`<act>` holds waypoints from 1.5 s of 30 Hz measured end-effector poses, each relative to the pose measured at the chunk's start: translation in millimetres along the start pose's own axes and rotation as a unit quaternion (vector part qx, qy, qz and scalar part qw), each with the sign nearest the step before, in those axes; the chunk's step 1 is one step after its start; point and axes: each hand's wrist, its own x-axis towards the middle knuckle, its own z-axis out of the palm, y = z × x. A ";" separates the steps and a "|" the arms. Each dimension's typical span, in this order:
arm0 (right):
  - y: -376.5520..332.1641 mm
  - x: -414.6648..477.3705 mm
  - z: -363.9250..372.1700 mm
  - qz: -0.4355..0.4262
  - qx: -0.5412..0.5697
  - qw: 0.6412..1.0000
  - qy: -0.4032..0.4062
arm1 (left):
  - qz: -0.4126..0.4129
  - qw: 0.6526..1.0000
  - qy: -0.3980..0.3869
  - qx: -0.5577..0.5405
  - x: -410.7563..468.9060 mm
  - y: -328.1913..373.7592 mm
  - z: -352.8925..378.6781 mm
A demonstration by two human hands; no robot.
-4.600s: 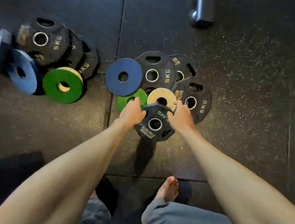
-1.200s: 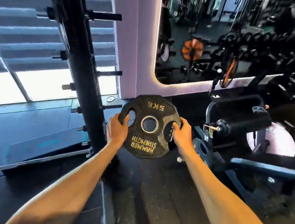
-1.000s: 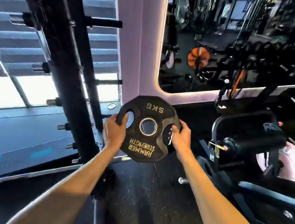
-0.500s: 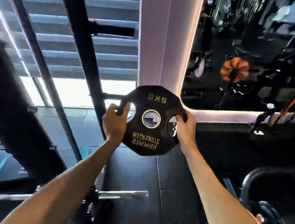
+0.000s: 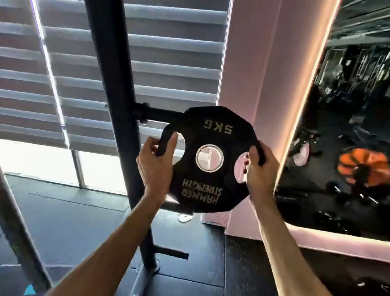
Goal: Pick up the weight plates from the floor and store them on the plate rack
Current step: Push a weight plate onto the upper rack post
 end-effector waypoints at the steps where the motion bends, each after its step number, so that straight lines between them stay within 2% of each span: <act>1: 2.9 14.2 9.8 -0.010 0.011 1.000 -0.006 | 0.008 1.000 0.010 0.001 11.8 -1.6 7.3; 9: 57.6 116.1 80.3 -0.033 0.079 0.995 -0.053 | 0.064 0.994 0.082 0.020 75.5 -19.9 68.2; 19: 127.9 225.9 143.8 -0.009 0.137 0.981 -0.136 | 0.117 0.967 0.199 0.104 92.8 -26.8 154.8; 27: 148.9 235.2 168.7 0.007 0.207 0.956 -0.210 | 0.151 0.932 0.271 0.186 80.4 -17.2 181.0; 38: 162.0 224.3 181.3 0.029 0.228 0.935 -0.271 | 0.164 0.906 0.302 0.246 62.4 -28.7 190.6; 45: 165.6 217.8 213.8 0.020 0.235 0.923 -0.305 | 0.180 0.887 0.324 0.276 71.3 -40.3 178.4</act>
